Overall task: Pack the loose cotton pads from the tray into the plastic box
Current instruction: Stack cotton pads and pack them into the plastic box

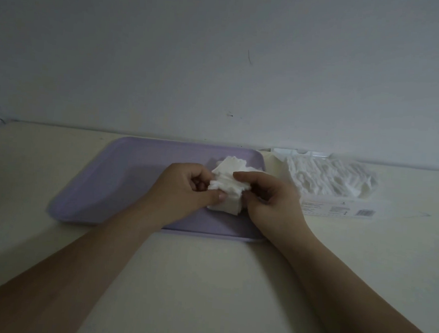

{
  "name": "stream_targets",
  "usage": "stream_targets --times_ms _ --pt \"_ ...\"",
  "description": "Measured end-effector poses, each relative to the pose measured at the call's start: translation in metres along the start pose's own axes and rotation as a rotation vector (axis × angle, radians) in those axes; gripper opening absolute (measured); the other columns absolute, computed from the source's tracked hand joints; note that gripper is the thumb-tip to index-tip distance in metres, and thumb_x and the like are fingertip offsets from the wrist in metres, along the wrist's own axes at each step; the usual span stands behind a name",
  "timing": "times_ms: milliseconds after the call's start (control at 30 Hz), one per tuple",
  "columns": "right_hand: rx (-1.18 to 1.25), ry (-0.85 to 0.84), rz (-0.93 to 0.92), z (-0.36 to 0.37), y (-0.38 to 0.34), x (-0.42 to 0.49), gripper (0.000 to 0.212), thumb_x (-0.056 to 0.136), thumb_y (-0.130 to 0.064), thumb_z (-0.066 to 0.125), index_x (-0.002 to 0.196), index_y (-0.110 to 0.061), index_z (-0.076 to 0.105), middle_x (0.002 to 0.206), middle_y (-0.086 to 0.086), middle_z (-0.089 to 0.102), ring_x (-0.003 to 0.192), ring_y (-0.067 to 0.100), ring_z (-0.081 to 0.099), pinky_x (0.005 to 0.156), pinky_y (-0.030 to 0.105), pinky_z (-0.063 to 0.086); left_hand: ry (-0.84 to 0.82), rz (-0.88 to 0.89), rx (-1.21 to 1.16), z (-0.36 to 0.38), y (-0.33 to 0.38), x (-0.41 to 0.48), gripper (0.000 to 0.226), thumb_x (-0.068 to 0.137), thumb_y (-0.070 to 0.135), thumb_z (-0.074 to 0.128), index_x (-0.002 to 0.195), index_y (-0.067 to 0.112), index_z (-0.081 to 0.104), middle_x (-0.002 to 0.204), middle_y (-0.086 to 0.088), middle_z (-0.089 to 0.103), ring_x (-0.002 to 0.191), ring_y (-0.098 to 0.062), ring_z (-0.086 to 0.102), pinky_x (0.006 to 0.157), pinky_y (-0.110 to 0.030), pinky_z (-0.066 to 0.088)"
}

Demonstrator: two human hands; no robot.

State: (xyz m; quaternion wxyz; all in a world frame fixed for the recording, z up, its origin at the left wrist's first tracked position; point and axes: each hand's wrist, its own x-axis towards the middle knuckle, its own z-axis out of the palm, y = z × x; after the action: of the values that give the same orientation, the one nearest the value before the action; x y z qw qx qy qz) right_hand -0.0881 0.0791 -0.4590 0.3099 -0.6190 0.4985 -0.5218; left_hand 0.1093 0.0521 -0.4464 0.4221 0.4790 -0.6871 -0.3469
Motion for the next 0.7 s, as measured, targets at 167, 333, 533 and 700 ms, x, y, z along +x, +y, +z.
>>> stream_targets --times_ms 167,333,533,700 --pt "-0.149 0.101 -0.005 -0.005 0.002 0.002 0.042 0.091 0.005 0.054 0.117 -0.019 0.076 0.103 -0.01 0.072 0.091 -0.006 0.066 0.083 0.001 0.045 -0.029 0.028 -0.053 -0.003 -0.001 -0.002 0.018 0.075 0.013 0.091 0.074 0.017 0.073 0.062 0.008 0.064 0.056 -0.008 0.045 0.052 -0.016 0.037" --pt "-0.195 0.081 -0.02 -0.004 -0.001 0.0 0.043 0.091 0.004 0.054 0.118 -0.021 0.075 0.103 -0.009 0.073 0.094 0.0 0.067 0.085 0.005 0.049 -0.057 0.033 -0.08 -0.001 -0.002 -0.002 0.018 0.073 0.013 0.093 0.079 0.015 0.076 0.066 -0.001 0.064 0.058 -0.007 0.046 0.054 -0.018 0.039" --pt "-0.004 -0.119 0.004 -0.004 -0.012 -0.006 0.048 0.083 0.014 0.06 0.119 -0.016 0.07 0.11 -0.014 0.071 0.104 0.003 0.07 0.09 0.016 0.054 -0.013 0.036 -0.073 -0.001 -0.008 0.002 0.03 0.064 0.034 0.093 0.082 0.017 0.076 0.077 -0.021 0.072 0.066 -0.019 0.058 0.063 -0.041 0.051" --pt "-0.188 -0.102 -0.069 -0.003 -0.012 -0.006 0.043 0.086 -0.003 0.072 0.122 -0.026 0.068 0.11 -0.023 0.068 0.104 -0.002 0.067 0.089 0.01 0.05 -0.063 0.003 -0.014 -0.001 -0.001 0.0 0.05 0.073 0.017 0.093 0.114 0.018 0.064 0.066 -0.003 0.055 0.054 -0.005 0.045 0.055 -0.017 0.038"
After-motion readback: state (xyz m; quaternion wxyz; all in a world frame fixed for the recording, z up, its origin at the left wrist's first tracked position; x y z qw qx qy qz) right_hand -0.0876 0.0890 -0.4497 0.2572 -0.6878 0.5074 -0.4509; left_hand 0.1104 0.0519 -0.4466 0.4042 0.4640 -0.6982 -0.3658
